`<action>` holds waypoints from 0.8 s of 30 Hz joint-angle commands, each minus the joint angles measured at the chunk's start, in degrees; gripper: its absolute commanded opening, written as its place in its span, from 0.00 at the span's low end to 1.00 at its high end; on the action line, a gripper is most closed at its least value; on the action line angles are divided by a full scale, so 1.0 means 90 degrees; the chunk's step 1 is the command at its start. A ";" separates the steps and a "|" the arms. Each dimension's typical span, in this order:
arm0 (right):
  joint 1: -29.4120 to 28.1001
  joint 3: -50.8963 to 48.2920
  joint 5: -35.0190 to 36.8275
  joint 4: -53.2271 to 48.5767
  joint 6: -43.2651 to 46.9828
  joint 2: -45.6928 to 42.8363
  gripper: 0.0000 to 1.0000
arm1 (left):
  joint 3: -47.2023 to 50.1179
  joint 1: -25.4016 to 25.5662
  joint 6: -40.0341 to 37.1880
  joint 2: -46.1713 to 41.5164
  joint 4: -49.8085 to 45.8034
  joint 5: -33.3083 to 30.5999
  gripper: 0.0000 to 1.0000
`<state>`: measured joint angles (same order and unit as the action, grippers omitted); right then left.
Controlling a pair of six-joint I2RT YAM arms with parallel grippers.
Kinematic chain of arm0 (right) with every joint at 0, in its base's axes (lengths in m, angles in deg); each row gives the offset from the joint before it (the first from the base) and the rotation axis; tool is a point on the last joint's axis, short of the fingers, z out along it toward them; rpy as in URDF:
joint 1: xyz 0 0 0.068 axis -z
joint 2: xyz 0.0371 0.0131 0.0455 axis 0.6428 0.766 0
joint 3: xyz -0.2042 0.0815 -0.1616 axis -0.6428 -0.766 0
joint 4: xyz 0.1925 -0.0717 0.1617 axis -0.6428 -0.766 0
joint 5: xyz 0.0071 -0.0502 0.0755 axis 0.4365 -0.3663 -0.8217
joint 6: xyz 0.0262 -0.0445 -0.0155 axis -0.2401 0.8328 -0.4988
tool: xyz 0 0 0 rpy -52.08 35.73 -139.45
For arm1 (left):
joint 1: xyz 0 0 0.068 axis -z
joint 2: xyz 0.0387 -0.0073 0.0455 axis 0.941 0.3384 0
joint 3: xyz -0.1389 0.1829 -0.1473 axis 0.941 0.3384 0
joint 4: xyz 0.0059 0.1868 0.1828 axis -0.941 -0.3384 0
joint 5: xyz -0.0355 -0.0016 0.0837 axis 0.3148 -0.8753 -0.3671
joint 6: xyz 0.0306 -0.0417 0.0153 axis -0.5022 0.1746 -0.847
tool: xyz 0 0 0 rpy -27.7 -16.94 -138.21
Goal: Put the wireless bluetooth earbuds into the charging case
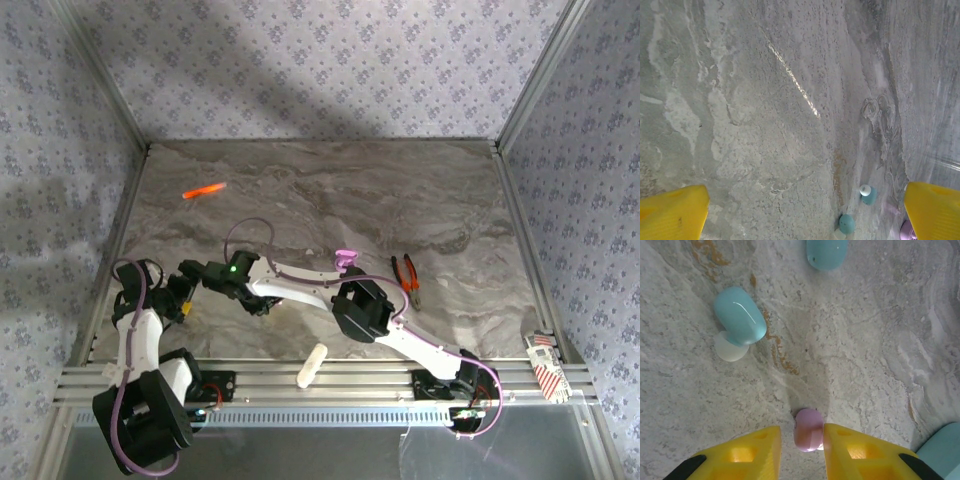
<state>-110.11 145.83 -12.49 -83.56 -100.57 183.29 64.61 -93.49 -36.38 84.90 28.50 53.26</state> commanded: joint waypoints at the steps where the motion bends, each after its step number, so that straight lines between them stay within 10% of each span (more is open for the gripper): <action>1: 0.0046 0.0185 -0.0106 -0.0068 -0.0124 0.0174 0.29 | -0.0109 -0.0061 -0.0023 -0.0062 -0.0139 -0.0031 1.00; 24: 0.0152 0.0144 -0.0158 -0.0070 -0.0090 0.0077 0.17 | -0.0119 -0.0061 -0.0060 0.0012 -0.0051 0.0236 1.00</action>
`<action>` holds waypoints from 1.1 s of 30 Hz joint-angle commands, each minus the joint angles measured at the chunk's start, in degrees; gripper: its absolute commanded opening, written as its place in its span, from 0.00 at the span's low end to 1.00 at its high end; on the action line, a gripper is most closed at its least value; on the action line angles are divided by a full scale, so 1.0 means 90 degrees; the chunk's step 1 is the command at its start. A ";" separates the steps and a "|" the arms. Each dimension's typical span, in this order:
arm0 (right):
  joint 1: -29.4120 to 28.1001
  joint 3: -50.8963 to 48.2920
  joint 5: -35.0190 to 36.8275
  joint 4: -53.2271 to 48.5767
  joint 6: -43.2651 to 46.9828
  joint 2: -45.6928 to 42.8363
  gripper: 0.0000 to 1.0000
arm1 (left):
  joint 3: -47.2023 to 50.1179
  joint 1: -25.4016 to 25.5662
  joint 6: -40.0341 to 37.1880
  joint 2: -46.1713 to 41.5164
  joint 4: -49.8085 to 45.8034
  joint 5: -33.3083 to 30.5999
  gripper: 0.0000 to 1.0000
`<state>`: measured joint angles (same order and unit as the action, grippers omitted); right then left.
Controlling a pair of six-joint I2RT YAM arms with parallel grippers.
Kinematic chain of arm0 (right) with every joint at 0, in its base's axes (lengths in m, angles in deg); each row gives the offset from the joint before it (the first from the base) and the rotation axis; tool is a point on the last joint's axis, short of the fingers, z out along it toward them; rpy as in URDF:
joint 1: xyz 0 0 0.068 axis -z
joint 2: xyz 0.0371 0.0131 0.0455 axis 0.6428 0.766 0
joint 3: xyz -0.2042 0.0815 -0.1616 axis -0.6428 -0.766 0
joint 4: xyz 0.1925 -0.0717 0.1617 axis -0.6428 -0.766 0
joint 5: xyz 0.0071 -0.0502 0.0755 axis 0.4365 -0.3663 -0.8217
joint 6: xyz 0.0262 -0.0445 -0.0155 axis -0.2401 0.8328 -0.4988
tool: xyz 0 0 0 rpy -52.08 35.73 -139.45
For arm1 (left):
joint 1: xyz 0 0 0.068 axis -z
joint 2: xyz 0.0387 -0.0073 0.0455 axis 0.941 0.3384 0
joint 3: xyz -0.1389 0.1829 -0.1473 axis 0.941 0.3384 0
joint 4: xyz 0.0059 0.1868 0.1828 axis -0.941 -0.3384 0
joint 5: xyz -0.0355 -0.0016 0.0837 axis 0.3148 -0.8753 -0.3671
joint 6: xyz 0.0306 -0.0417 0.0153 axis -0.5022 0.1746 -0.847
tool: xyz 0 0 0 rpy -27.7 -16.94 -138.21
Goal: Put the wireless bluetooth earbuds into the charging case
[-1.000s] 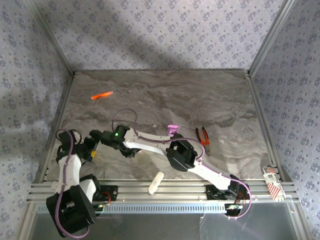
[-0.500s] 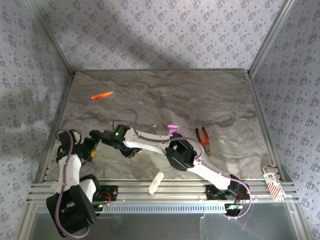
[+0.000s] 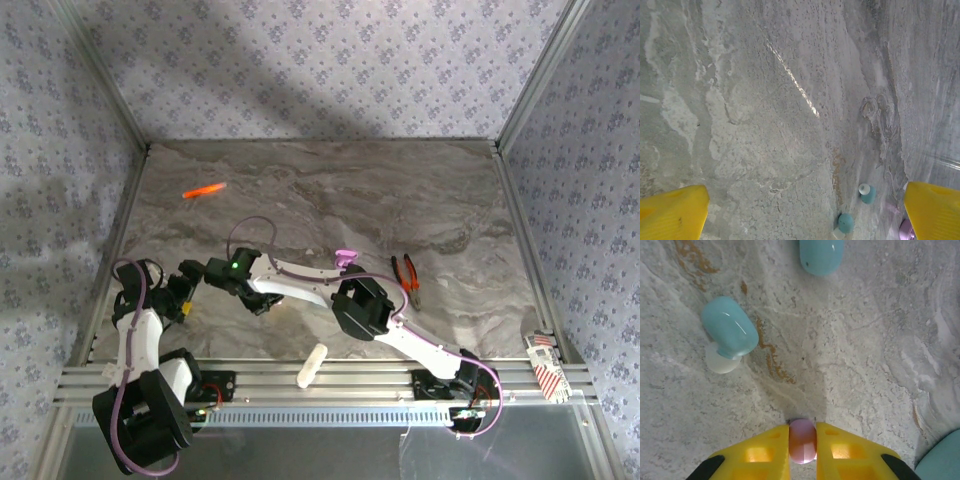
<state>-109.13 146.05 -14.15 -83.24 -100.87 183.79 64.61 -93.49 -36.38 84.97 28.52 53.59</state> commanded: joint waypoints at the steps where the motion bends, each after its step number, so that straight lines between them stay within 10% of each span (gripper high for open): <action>1: 0.0053 0.0068 0.0048 -0.0070 -0.0051 -0.0061 0.15 | -0.0119 -0.0061 -0.0069 0.0007 -0.0037 0.0229 1.00; 12: 0.0335 -0.2026 0.0037 0.1394 -0.0090 -0.1966 0.14 | -0.0231 0.0317 -0.0197 0.0008 0.0032 0.0442 1.00; 33: 0.2464 -0.8049 -0.1438 0.5230 -0.0190 -0.6494 0.14 | -0.1453 0.4949 0.0985 0.1316 0.1695 -0.1621 1.00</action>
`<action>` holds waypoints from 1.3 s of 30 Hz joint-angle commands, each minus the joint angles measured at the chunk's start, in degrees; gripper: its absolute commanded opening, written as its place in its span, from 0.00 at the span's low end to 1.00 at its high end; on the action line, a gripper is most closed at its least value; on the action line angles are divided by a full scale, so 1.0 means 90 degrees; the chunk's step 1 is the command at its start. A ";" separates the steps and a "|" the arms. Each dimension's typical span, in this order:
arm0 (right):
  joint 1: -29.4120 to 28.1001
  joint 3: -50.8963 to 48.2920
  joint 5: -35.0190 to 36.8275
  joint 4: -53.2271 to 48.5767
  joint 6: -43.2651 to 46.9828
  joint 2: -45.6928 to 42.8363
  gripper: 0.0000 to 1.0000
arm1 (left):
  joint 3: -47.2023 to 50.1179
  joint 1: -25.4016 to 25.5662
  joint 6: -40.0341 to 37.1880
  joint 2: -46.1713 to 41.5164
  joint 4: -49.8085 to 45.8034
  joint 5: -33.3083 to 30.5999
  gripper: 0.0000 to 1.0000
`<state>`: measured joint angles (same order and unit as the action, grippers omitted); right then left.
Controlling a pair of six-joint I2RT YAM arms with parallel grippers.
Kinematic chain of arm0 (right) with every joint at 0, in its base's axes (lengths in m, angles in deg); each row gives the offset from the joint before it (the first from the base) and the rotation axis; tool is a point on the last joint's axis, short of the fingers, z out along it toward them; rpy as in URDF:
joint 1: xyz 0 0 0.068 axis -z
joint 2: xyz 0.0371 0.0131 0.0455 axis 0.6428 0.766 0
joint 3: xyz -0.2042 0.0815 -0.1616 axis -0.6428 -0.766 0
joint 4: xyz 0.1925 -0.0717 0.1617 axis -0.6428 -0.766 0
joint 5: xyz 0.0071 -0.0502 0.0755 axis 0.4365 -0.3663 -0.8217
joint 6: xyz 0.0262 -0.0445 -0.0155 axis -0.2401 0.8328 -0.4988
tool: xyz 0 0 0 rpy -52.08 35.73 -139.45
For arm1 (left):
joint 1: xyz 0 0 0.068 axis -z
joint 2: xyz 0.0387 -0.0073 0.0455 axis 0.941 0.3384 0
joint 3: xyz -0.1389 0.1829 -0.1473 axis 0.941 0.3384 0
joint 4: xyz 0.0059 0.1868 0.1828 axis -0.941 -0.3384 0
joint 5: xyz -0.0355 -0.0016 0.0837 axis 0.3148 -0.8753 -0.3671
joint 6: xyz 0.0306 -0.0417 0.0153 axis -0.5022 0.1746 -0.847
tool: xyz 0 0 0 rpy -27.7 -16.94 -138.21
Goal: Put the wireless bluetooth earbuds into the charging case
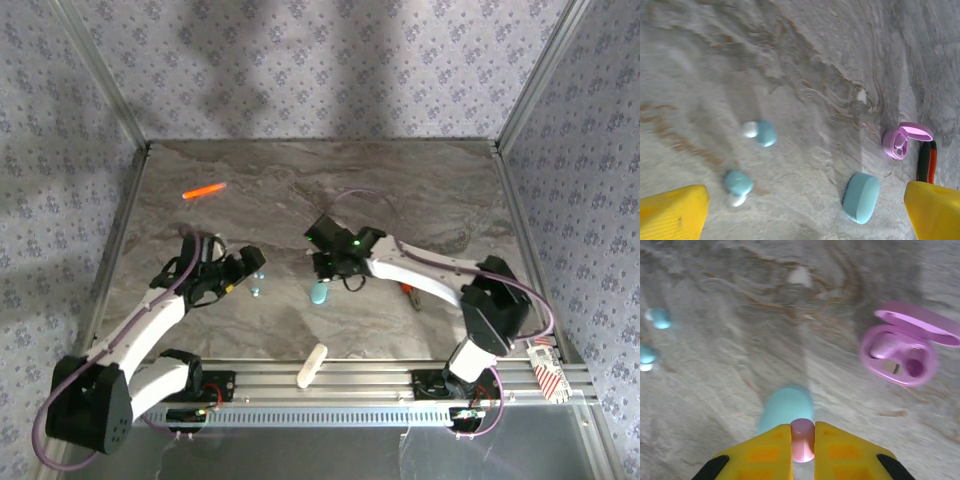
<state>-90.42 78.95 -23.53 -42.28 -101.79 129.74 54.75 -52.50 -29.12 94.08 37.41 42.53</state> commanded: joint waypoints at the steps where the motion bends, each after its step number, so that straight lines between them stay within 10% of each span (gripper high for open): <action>1: 0.0585 -0.0840 -0.0534 0.0840 -0.0092 -0.0654 0.14 | -0.0451 0.0570 0.0169 0.0496 0.0862 -0.0414 1.00; 12: 0.2199 -0.2498 -0.1676 0.2341 0.0322 -0.1403 0.15 | -0.1409 0.1781 -0.0037 0.2466 0.2173 -0.0379 1.00; 39: 0.1896 -0.1707 -0.1773 0.2909 0.0637 0.0049 0.14 | -0.1018 0.1849 -0.0211 0.1896 0.1998 -0.0858 1.00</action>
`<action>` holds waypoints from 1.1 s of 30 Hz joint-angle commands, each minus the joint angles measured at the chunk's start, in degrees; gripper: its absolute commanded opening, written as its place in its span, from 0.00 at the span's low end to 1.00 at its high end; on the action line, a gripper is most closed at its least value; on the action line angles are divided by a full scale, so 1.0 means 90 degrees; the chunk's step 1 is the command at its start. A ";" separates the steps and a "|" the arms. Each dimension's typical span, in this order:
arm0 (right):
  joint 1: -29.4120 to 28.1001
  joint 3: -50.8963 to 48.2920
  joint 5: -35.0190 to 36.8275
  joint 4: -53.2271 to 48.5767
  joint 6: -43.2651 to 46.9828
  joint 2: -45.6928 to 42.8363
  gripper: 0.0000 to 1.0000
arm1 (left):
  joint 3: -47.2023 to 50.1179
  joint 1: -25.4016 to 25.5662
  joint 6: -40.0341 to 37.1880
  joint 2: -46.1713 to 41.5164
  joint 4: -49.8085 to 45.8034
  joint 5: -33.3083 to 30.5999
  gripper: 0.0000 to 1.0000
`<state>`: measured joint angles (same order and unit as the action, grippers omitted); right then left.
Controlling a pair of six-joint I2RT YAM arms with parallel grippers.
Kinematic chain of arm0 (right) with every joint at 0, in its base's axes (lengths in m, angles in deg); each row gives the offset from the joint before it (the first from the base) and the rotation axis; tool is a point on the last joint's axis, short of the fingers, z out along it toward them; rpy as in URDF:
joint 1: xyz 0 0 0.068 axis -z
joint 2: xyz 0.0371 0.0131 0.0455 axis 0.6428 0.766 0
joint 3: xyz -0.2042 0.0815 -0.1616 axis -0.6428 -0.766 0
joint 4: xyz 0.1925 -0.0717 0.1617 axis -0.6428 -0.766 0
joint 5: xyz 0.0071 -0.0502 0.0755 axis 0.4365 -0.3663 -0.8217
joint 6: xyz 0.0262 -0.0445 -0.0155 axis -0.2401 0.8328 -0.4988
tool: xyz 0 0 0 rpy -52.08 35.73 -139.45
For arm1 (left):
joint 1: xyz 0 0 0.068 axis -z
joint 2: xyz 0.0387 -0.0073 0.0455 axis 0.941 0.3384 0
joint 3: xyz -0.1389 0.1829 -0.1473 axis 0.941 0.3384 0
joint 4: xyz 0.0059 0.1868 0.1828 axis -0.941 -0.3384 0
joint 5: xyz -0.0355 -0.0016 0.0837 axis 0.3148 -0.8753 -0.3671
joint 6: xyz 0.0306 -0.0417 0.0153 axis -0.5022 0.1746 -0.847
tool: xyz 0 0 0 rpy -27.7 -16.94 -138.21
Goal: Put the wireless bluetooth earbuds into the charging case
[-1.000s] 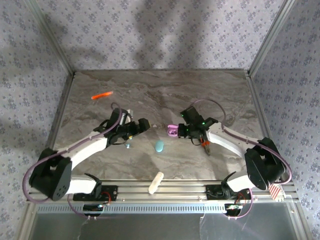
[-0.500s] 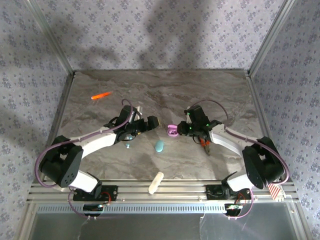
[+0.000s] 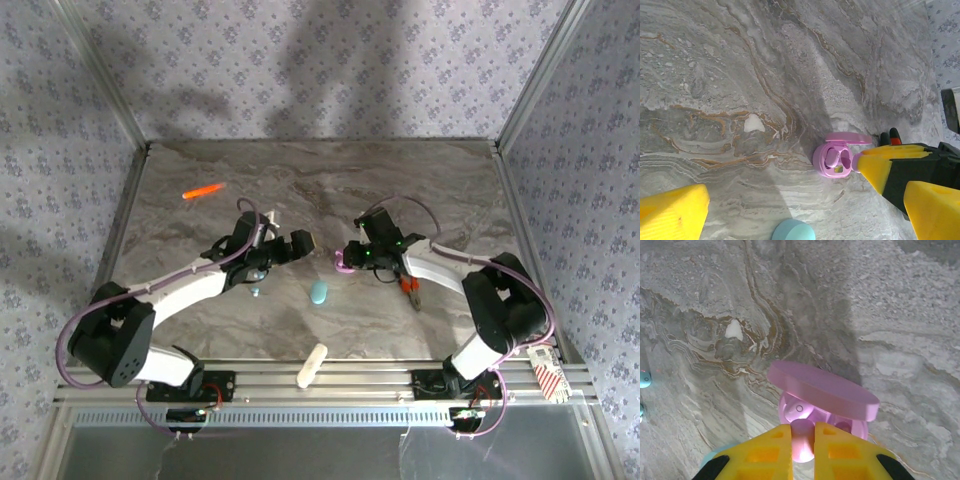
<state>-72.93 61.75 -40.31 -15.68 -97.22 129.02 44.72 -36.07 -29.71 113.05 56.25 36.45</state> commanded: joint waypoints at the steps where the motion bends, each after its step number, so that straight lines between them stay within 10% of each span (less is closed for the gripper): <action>1: -0.0044 0.0221 0.0111 -0.0061 0.0137 0.0158 0.14 | 0.0099 0.0017 -0.0163 -0.0252 -0.0122 -0.0203 1.00; 33: -0.0024 0.0193 0.0319 -0.0273 0.0220 0.0492 0.17 | 0.0130 0.0010 -0.0154 -0.0316 -0.0157 -0.0312 1.00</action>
<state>-73.15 62.69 -37.91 -16.99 -96.11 132.41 45.49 -36.07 -29.95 111.26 54.96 34.16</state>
